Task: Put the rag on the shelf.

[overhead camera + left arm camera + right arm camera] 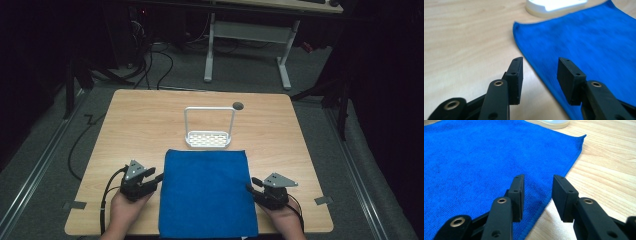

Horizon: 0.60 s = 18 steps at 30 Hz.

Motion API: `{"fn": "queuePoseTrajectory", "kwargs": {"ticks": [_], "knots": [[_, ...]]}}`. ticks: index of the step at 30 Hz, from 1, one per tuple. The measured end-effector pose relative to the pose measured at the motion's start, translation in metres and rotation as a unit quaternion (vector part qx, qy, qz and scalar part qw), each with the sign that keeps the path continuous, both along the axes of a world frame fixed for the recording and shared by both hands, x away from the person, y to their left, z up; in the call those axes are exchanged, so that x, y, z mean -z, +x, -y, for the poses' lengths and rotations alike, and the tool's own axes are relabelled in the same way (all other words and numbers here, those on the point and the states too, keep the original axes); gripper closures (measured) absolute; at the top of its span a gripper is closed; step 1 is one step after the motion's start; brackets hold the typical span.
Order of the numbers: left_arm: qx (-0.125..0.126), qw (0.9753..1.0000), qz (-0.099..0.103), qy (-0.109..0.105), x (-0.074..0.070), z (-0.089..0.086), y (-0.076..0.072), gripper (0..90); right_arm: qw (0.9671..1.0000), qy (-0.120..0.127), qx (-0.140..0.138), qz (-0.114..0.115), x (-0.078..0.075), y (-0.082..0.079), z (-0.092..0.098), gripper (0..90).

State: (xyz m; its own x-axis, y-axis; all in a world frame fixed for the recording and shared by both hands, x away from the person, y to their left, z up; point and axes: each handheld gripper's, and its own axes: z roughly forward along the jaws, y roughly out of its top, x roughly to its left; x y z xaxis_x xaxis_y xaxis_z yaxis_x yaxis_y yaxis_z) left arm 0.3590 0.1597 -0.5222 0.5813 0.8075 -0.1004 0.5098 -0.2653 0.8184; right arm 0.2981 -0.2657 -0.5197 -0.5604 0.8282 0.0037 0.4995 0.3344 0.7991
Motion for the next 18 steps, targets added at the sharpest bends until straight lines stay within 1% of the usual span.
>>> {"fn": "queuePoseTrajectory", "kwargs": {"ticks": [2, 3, 4, 5, 6, 8, 10, 11, 13, 14, 15, 16, 17, 18], "knots": [[-0.004, 0.9999, 0.004, 0.013, 0.0, 0.006, 0.013, 56.8, 1.0, 0.001, 0.0, -0.002, 0.0, 0.0, 0.0, 62.5], [-0.008, 0.9997, 0.004, 0.023, 0.001, 0.012, 0.026, 57.1, 1.0, 0.001, 0.001, -0.003, 0.001, 0.001, 0.0, 62.3], [-0.008, 0.9997, 0.004, 0.023, 0.001, 0.012, 0.026, 57.2, 1.0, 0.001, 0.001, -0.003, 0.001, 0.001, 0.0, 62.3], [-0.013, 0.9995, 0.001, 0.029, 0.002, 0.016, 0.039, 57.4, 1.0, 0.002, 0.003, -0.005, 0.001, 0.001, 0.0, 62.1], [-0.013, 0.9995, 0.001, 0.029, 0.002, 0.016, 0.039, 57.8, 1.0, 0.002, 0.003, -0.005, 0.001, 0.001, 0.0, 62.1], [-0.016, 0.9993, -0.003, 0.033, 0.004, 0.02, 0.05, 58.1, 1.0, 0.002, 0.004, -0.005, 0.001, 0.001, 0.001, 61.9], [-0.017, 0.9993, -0.009, 0.033, 0.005, 0.022, 0.058, 58.3, 1.0, 0.002, 0.005, -0.006, 0.002, 0.001, 0.0, 61.8], [-0.018, 0.9991, -0.01, 0.037, 0.006, 0.023, 0.061, 58.4, 1.0, 0.001, 0.004, -0.007, 0.002, 0.001, 0.0, 61.7], [-0.021, 0.9993, -0.011, 0.029, 0.008, 0.022, 0.066, 59.5, 1.0, -0.001, 0.003, -0.008, 0.002, 0.001, 0.001, 61.7], [-0.025, 0.9994, -0.014, 0.02, 0.01, 0.022, 0.069, 61.0, 0.9999, 0.0, 0.003, -0.01, 0.003, 0.002, 0.001, 61.6], [-0.026, 0.9994, -0.016, 0.015, 0.011, 0.021, 0.071, 61.0, 0.9999, 0.0, 0.003, -0.01, 0.003, 0.002, 0.001, 61.6], [-0.029, 0.9994, -0.014, 0.015, 0.012, 0.021, 0.072, 61.8, 0.9999, -0.001, 0.002, -0.01, 0.003, 0.002, 0.001, 61.5], [-0.028, 0.9994, -0.02, 0.011, 0.011, 0.022, 0.074, 62.0, 0.9999, -0.001, 0.002, -0.01, 0.003, 0.002, 0.0, 61.4], [-0.024, 0.9994, -0.021, 0.013, 0.011, 0.024, 0.076, 62.0, 0.9999, -0.001, 0.001, -0.01, 0.003, 0.002, 0.0, 61.2]]}}
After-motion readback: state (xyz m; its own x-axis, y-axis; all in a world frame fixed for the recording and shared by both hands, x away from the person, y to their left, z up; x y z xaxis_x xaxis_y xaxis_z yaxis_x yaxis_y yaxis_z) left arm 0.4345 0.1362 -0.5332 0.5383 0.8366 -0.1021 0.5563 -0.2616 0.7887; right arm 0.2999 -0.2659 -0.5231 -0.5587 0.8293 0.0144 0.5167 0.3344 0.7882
